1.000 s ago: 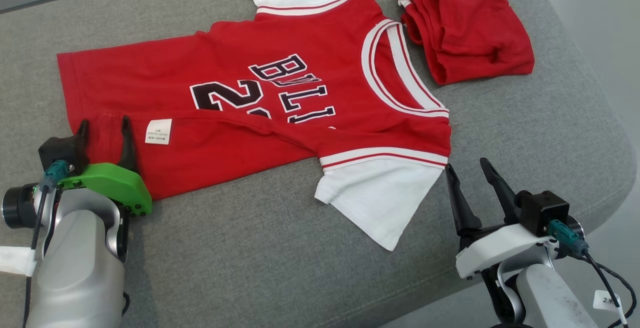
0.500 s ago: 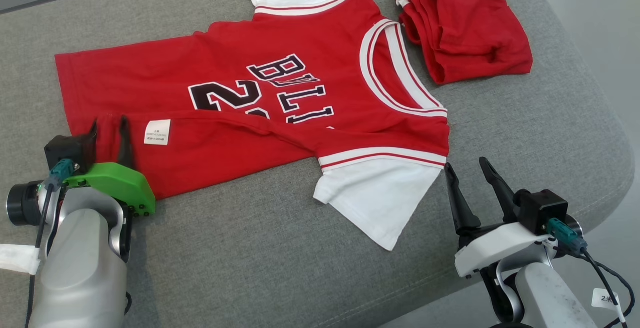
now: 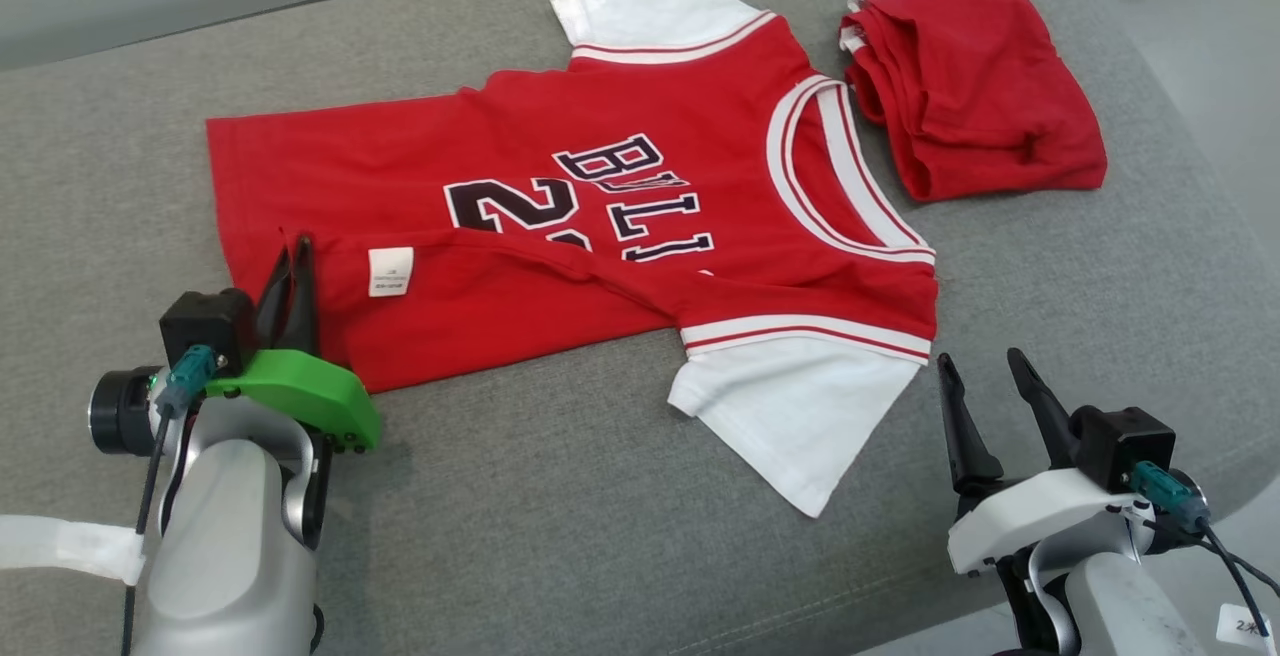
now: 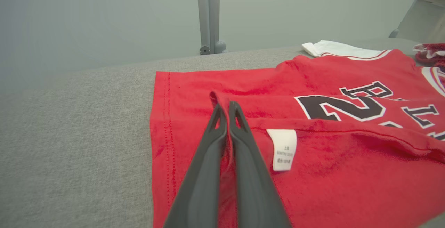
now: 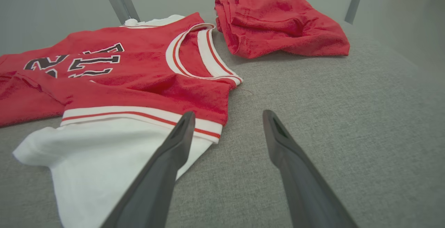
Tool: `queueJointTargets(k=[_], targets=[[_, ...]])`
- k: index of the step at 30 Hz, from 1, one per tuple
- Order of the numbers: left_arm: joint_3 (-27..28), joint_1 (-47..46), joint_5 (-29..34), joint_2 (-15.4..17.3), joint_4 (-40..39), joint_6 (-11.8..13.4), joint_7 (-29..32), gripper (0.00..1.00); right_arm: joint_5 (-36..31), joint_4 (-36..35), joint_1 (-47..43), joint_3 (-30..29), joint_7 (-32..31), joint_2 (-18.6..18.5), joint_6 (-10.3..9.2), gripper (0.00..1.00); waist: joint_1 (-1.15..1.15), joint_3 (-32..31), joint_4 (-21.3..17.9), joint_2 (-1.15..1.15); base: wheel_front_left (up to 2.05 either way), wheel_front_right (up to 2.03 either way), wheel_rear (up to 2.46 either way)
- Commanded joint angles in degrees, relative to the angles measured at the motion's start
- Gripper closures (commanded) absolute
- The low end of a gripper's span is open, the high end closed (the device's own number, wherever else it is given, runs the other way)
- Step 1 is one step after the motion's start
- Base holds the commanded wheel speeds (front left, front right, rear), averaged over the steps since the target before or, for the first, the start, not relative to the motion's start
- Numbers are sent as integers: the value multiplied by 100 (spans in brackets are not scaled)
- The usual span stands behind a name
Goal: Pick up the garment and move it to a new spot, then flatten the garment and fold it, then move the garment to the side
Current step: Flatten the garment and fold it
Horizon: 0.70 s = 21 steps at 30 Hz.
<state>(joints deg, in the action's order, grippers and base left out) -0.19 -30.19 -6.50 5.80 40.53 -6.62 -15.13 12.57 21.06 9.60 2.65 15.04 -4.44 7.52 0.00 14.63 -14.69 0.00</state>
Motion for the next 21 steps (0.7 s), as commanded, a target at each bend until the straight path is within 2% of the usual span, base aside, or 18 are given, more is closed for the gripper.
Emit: queueJointTargets(k=[1, 11, 17, 19, 20, 21], targets=[[-79, 215, -7, -45, -149, -39, 2, 100, -34, 39, -88, -29, 17, -21, -8, 0, 0, -447, 489, 0, 0, 0, 0], [-538, 1340, -270, -204, -960, -88, 2, 100, -34, 299, -420, -70, 17, 23, -8, 0, 0, -1051, 1296, 0, 0, 0, 0], [-807, 2074, -645, -146, -1132, -87, 2, 99, -59, 443, -536, -90, 17, 50, -8, 0, 0, -1209, 1486, 0, 0, 0, 0], [-831, 2230, -705, -147, -1077, -87, 2, 68, -40, 465, -553, -93, 16, 28, -8, 0, 0, -1214, 1502, 0, 0, 0, 0], [-831, 2295, -778, -154, -1025, -88, 2, 63, -27, 471, -550, -91, 16, 11, -8, 0, 0, -1206, 1504, 0, 0, 0, 0], [-823, 2317, -796, -148, -1010, -88, 2, 5, -23, 475, -542, -84, 16, 1, -8, 0, 0, -1199, 1501, 0, 0, 0, 0]])
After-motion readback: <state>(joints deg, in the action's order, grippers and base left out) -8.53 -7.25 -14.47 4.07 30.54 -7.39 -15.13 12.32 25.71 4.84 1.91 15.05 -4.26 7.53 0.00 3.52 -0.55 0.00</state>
